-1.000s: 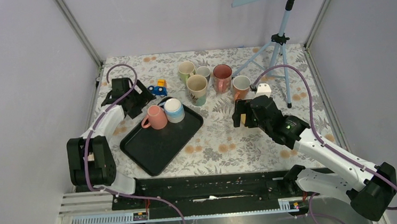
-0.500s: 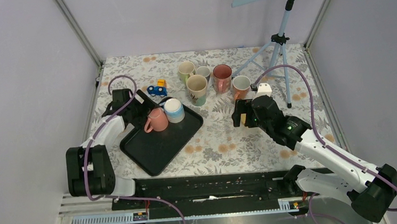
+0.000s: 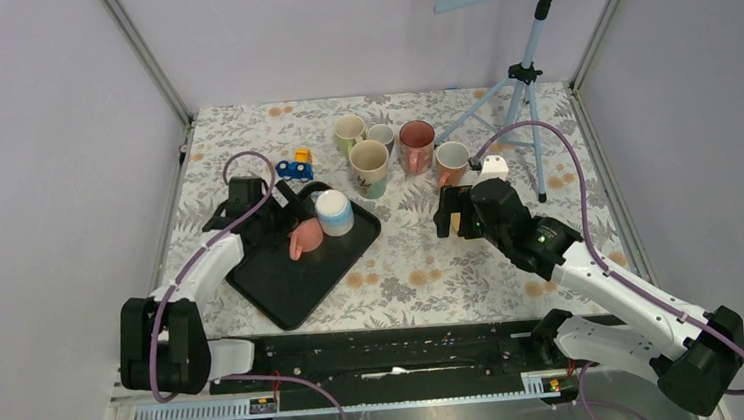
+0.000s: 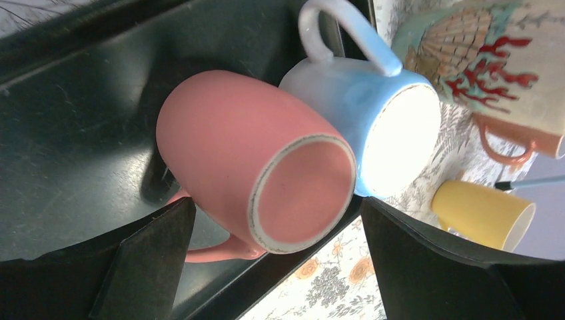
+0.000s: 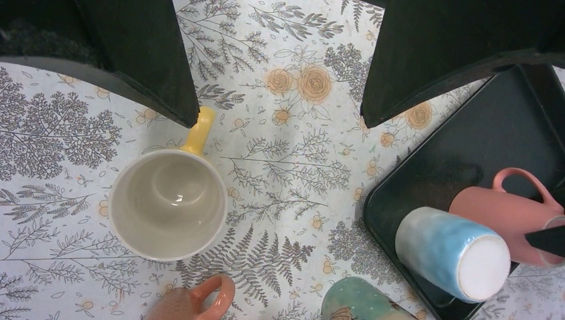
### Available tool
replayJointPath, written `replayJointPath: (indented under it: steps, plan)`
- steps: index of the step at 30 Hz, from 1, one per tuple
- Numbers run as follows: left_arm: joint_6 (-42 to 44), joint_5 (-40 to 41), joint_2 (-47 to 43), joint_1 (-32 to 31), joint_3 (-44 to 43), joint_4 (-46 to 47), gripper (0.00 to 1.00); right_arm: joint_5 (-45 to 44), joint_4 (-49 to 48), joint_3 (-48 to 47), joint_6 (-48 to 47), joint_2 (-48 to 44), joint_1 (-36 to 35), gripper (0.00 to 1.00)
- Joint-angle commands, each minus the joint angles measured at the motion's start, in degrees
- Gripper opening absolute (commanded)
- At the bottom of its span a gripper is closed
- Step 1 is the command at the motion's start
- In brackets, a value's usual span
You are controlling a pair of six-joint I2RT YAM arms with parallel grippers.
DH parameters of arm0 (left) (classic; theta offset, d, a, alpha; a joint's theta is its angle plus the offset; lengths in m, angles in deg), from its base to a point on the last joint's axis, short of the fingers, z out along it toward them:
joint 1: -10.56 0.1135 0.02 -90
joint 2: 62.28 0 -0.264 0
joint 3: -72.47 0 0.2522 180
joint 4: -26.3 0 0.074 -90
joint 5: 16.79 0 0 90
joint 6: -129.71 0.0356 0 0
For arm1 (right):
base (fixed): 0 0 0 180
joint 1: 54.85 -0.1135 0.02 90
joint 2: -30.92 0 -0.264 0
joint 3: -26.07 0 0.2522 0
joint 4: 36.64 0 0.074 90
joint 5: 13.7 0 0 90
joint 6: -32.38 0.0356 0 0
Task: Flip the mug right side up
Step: Turn over the cup on the tray.
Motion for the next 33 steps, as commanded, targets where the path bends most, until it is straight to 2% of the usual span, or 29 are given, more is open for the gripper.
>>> replayJointPath:
  steps: [1,16,20,26,33]
  plan:
    - [-0.5,2.6,-1.5,-4.3,-0.5,-0.4,0.99,0.1,-1.5,-0.7,-0.2,-0.2,0.1,1.0]
    - [9.5,14.9,2.0,-11.0,-10.9,-14.0,0.98,0.2,-1.9,-0.9,-0.5,-0.5,0.2,1.0]
    - [12.4,18.8,4.5,-13.4,-14.0,-17.3,0.92,0.2,-2.1,-0.9,-0.6,-0.5,0.2,1.0]
    - [14.4,18.2,5.6,-14.1,-14.3,-18.7,0.81,0.0,-2.1,-0.4,-0.7,-1.3,0.2,1.0]
    - [17.1,18.7,8.9,-14.5,-15.9,-20.0,0.61,-0.2,-2.1,0.3,-0.3,-1.9,0.2,1.0]
